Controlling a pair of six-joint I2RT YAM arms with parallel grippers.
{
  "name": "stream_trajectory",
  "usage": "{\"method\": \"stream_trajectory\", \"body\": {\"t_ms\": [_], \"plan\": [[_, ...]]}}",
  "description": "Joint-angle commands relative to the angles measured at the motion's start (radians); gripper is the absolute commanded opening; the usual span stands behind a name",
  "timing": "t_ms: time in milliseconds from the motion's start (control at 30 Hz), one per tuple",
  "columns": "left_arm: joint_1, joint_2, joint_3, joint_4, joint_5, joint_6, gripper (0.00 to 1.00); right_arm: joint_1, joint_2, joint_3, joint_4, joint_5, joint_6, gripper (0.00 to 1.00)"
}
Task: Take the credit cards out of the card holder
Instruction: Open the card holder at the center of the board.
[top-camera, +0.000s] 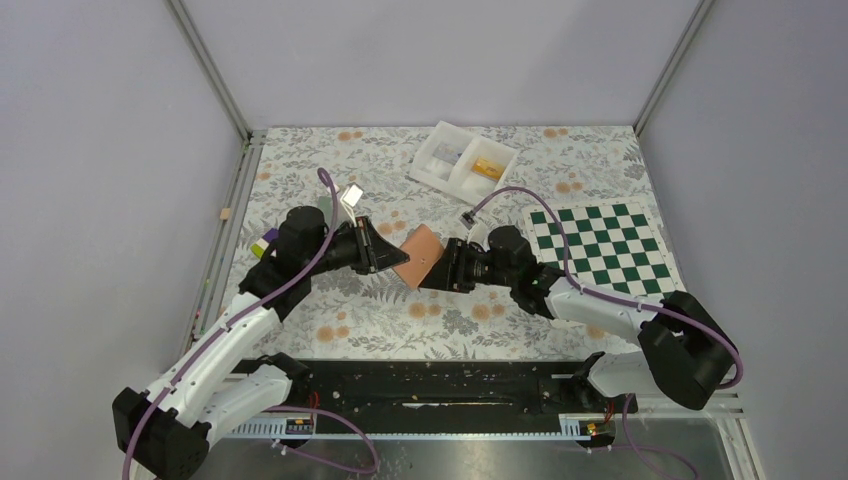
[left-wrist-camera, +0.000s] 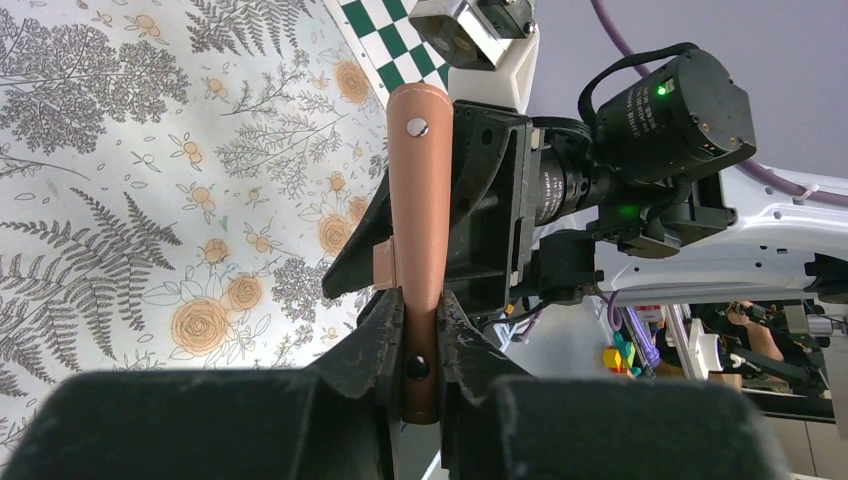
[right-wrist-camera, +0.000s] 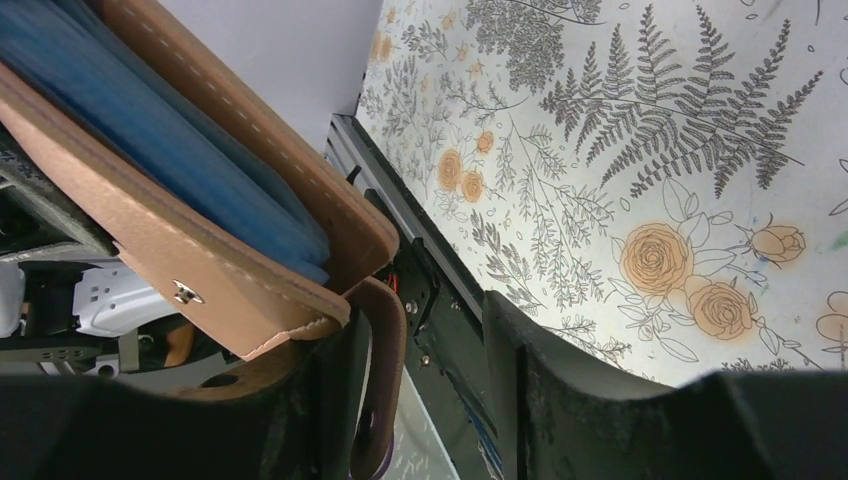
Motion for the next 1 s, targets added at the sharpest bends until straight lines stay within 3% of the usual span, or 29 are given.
{"method": "stream_trajectory", "body": {"t_ms": [0,200,467,567,667,733,967], "plan": [[-0.002,0.003,0.02,0.078,0.054,-0.023,0.0,0.002,-0.015,-0.007,0.114,-0.026,0.02,0.53],[0.001,0.017,0.014,0.097,0.062,-0.04,0.0,0.0,-0.058,-0.046,0.172,-0.015,0.012,0.43],[0.002,0.028,0.014,0.109,0.077,-0.053,0.0,-0.002,-0.124,-0.07,0.187,0.011,-0.043,0.45],[0.003,0.028,0.009,0.111,0.076,-0.054,0.0,-0.001,-0.139,-0.073,0.187,0.021,-0.044,0.27],[0.008,0.029,0.004,0.11,0.073,-0.059,0.0,-0.002,-0.16,-0.087,0.205,0.045,-0.033,0.0],[0.013,0.033,0.002,0.105,0.069,-0.061,0.0,-0.003,-0.184,-0.094,0.208,0.065,-0.03,0.0],[0.026,0.084,-0.021,0.075,0.04,0.0,0.4,-0.003,-0.287,-0.089,0.058,0.148,-0.05,0.0]]}}
